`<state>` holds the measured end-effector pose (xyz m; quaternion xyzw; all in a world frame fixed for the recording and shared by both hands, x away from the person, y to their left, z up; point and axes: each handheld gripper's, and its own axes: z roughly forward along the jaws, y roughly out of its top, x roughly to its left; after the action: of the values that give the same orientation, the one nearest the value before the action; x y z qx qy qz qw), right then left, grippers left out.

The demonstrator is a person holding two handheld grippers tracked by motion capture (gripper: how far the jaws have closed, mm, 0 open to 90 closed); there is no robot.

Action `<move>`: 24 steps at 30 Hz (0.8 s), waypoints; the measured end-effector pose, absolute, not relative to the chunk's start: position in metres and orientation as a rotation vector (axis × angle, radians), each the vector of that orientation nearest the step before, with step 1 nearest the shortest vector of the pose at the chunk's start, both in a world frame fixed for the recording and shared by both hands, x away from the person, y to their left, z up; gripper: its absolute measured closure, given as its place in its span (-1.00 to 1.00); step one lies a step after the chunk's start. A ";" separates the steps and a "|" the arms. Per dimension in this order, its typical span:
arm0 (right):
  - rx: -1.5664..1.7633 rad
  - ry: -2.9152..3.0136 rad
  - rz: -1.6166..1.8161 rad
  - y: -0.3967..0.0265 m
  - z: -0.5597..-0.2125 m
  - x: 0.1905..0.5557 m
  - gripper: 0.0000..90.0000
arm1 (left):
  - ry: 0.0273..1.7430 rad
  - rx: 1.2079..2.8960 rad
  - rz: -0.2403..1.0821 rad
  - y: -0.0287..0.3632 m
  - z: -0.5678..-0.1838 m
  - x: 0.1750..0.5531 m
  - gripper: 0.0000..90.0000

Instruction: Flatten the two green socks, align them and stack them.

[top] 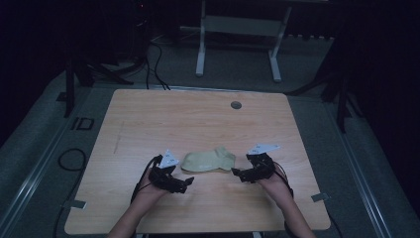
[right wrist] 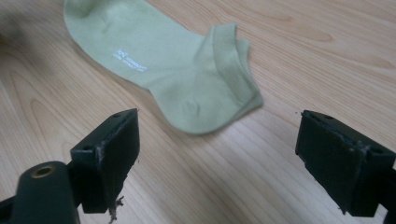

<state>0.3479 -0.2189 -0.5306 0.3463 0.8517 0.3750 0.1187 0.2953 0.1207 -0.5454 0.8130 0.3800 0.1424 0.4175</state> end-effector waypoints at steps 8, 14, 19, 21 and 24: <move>1.026 2.469 1.074 -0.237 -0.534 0.343 -0.69 | 0.985 2.026 0.374 0.140 -0.545 0.286 -0.94; 1.062 2.434 1.072 -0.256 -0.535 0.339 -0.69 | 1.012 2.008 0.385 0.157 -0.546 0.279 -0.94; 1.096 2.409 1.062 -0.274 -0.537 0.334 -0.69 | 1.085 1.993 0.391 0.173 -0.549 0.273 -0.94; 1.108 2.402 1.061 -0.281 -0.539 0.333 -0.69 | 1.083 1.976 0.399 0.177 -0.548 0.270 -0.94; 1.127 2.401 1.057 -0.291 -0.540 0.330 -0.69 | 1.080 1.987 0.423 0.182 -0.548 0.266 -0.94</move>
<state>0.3303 -0.2915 -0.5400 0.3908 0.8323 0.3665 0.1425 0.2663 0.1815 -0.5478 0.7885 0.4286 0.1679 0.4080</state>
